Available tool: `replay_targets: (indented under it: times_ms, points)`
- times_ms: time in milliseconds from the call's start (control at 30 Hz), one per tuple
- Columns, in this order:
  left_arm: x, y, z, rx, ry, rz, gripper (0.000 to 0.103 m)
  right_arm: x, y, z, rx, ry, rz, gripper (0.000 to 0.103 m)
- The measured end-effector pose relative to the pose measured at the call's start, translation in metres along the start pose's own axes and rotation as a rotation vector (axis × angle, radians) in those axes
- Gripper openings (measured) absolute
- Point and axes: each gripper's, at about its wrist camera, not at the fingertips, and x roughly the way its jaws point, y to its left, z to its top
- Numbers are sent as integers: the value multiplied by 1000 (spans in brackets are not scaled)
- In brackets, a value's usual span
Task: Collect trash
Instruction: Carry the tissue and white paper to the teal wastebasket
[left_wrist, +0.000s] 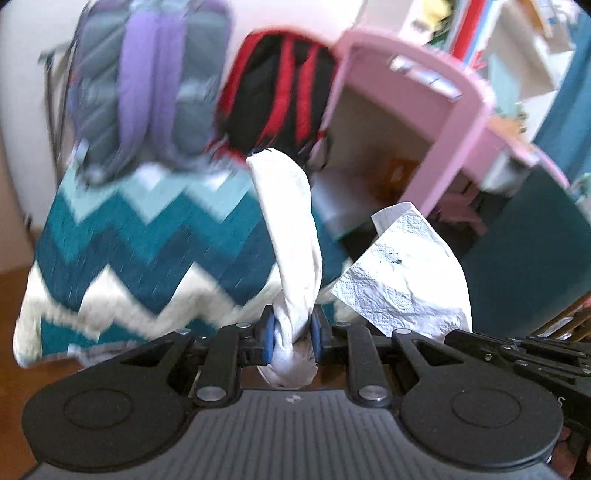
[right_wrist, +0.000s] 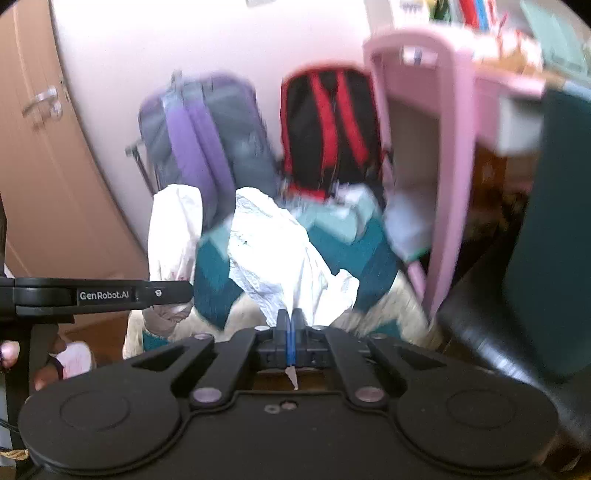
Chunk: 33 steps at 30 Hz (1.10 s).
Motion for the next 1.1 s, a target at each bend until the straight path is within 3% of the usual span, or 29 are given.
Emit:
replay_targets:
  times_ms: [300, 700, 867, 1100]
  points:
    - [-36, -102, 62, 138, -139, -94, 19, -76, -47, 57, -15, -188, -85, 0]
    - [-38, -248, 119, 317, -203, -233, 19, -161, -139, 99, 37, -372, -250, 0]
    - [-24, -299, 132, 362, -202, -279, 19, -172, -181, 105, 73, -383, -334, 0]
    - [10, -356, 135, 407, -147, -313, 19, -161, -237, 98, 125, -303, -424, 0]
